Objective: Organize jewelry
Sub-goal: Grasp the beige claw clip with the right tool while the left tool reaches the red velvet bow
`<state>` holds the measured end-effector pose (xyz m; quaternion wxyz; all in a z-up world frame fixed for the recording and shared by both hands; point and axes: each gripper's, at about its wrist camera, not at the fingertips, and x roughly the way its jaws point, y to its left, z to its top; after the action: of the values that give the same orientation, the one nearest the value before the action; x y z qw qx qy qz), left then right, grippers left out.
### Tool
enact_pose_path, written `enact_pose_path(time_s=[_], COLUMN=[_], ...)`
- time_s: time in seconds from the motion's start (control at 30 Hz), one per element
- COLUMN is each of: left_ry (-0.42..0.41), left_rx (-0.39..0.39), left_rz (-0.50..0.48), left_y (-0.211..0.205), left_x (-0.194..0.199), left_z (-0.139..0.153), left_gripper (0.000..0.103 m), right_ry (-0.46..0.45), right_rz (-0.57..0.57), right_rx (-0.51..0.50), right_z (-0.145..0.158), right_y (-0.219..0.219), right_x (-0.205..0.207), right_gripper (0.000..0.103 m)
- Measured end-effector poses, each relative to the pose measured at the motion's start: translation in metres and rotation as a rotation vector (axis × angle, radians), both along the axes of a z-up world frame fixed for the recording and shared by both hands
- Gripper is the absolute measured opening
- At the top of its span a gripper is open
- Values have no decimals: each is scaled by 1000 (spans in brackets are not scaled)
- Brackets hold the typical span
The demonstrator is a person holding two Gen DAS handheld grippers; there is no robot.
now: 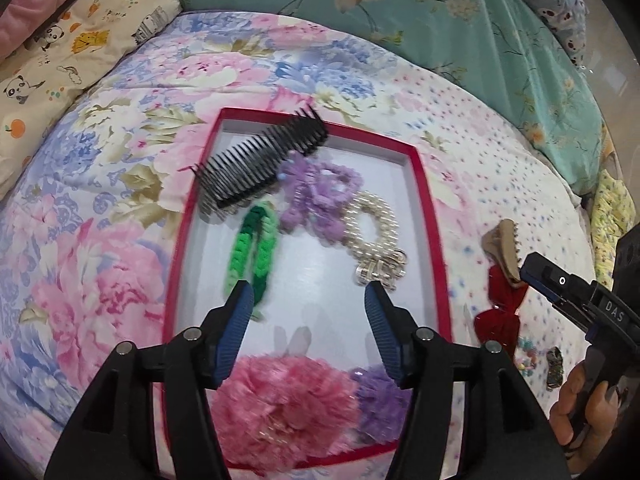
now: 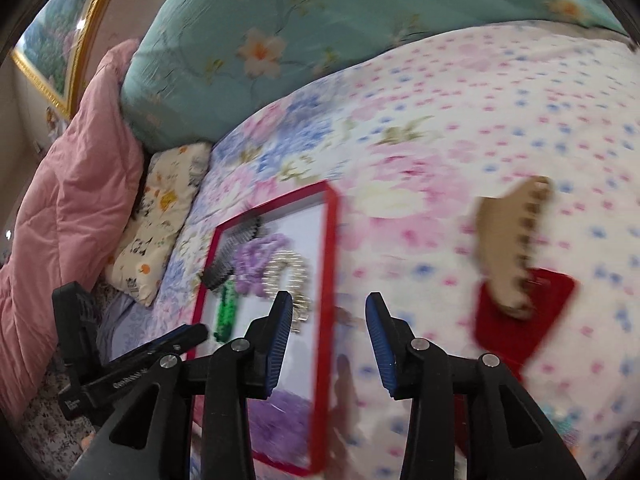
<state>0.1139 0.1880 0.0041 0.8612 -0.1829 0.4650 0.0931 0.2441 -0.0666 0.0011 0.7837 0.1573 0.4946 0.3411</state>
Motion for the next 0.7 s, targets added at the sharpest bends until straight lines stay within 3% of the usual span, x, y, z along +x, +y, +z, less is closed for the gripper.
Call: enact_pose_path(time_s=[0.37,0.47,0.53,0.7], left_ry=[2,-1,0,9], left_rx=[-50,-61,-63,-72], left_rz=[-68,-93,-115,-156], left_y=[-44,-56,-66,-84], left_x=[-1,-1,-1,2], left_z=[3,4,5,2], left_gripper=[59,59,59,59], right_ry=[21,30,27,23], right_rz=[-137,-149,-154,-149], right_rx=[-37,-46,-56,-72], right_z=[-12,-17,-20,-24], right_y=[-79,-84,-82,-71], right_x=[1,6,10,32], right_gripper=[46,49,60,66])
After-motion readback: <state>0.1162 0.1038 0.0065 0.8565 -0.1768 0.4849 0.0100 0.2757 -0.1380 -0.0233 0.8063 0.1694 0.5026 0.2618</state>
